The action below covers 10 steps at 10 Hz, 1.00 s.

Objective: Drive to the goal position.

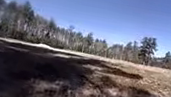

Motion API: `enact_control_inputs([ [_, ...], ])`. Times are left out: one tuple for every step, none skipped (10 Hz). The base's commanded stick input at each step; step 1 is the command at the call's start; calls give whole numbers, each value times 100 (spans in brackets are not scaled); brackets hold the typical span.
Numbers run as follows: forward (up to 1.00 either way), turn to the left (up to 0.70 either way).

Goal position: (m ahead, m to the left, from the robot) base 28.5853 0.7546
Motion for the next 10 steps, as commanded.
enact_control_inputs([
  [70,0],
  [70,-15],
  [70,-35],
  [70,-33],
  [70,-14],
  [70,0],
  [70,-6],
  [70,-24],
  [70,-31],
  [70,-6],
])
